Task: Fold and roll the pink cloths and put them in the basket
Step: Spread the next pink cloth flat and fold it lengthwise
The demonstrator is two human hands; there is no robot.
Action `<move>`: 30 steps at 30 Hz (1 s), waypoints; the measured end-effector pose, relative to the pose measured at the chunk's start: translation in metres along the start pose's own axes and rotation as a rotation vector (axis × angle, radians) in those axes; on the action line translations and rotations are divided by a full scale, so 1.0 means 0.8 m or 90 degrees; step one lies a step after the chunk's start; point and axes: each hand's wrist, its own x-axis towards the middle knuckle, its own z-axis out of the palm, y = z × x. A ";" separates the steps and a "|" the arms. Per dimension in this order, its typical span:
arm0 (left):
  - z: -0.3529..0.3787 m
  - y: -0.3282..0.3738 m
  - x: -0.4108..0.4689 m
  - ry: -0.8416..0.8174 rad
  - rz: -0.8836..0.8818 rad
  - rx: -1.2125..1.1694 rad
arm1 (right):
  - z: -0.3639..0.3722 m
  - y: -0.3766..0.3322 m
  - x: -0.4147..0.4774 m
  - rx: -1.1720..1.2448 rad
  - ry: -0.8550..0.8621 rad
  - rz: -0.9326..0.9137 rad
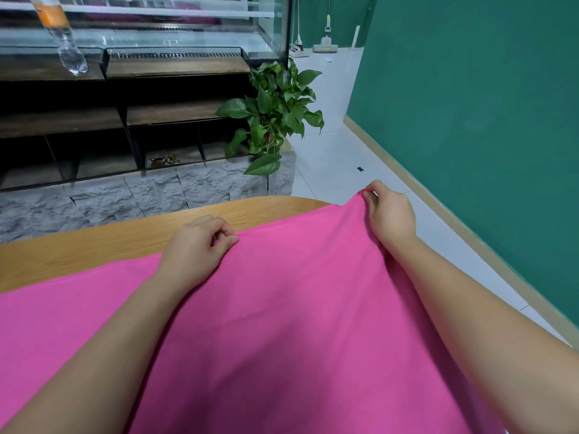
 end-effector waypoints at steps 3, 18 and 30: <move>-0.003 -0.005 -0.002 0.002 -0.009 -0.010 | 0.015 -0.002 0.001 0.006 -0.015 0.014; -0.011 -0.017 -0.003 0.026 -0.090 -0.013 | 0.041 0.009 0.021 -0.056 -0.013 0.006; -0.006 -0.016 -0.002 0.084 -0.171 0.075 | 0.048 0.010 0.024 -0.090 0.034 -0.023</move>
